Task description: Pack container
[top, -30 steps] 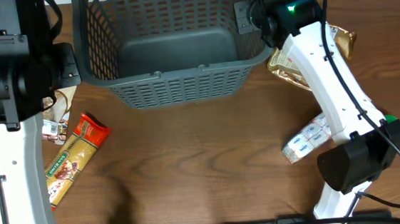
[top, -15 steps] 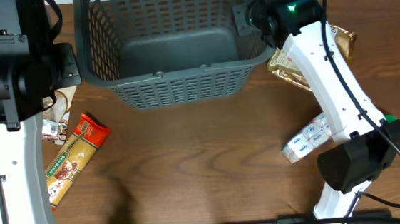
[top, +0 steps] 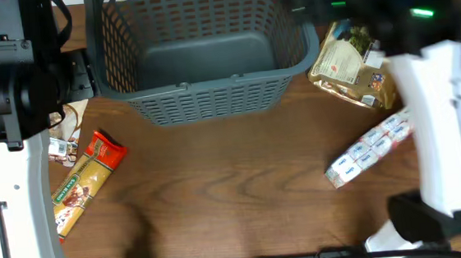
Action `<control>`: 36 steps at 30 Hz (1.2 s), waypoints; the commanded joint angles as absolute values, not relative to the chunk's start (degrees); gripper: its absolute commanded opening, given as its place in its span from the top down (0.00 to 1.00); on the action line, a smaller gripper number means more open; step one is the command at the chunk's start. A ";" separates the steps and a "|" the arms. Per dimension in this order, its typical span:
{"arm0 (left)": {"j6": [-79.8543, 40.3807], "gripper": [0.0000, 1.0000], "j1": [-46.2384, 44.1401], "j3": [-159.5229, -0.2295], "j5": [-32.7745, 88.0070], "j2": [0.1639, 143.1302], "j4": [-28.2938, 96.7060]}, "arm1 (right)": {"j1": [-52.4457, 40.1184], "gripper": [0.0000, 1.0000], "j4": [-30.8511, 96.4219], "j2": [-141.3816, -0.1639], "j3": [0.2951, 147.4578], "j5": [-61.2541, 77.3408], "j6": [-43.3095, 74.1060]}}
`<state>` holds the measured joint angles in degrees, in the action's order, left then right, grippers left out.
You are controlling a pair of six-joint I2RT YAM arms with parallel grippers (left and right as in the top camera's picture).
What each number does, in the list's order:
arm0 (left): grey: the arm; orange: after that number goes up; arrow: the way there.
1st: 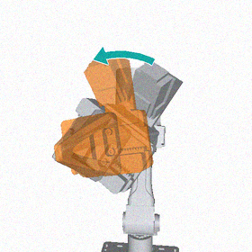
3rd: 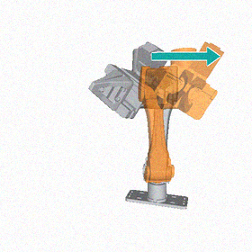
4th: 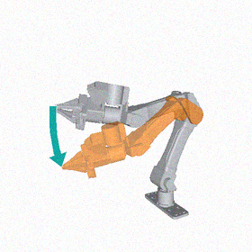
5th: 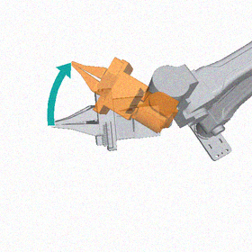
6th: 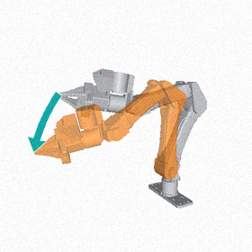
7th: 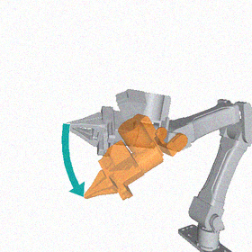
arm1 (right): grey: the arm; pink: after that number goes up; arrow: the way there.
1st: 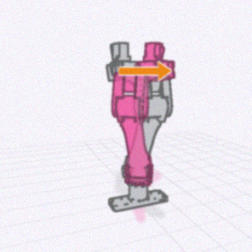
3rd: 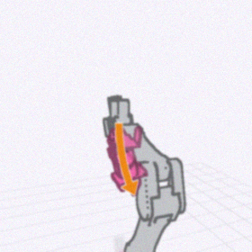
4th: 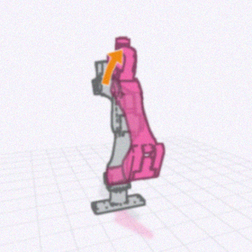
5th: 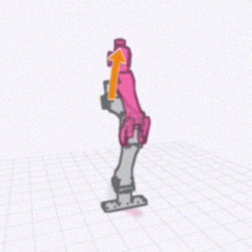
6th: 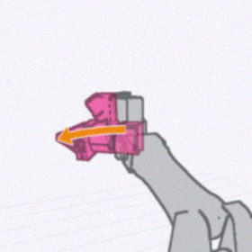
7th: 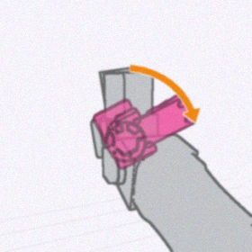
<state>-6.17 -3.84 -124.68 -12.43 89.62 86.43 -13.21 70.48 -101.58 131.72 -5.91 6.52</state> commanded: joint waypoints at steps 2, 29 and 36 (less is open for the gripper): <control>-6.28 0.26 -3.53 -125.10 -12.95 89.47 86.54 | 0.73 0.01 77.30 -95.79 133.19 -11.79 23.20; -6.31 0.26 -3.55 -125.10 -12.91 89.47 86.63 | 24.43 0.01 65.12 -120.16 105.25 14.22 7.79; -6.33 0.26 -3.55 -125.10 -12.64 89.47 87.05 | 22.33 0.01 60.45 -126.56 105.25 17.04 5.43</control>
<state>-6.17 -3.84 -124.68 -12.43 89.62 86.80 23.73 61.17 -124.84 105.56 14.31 7.86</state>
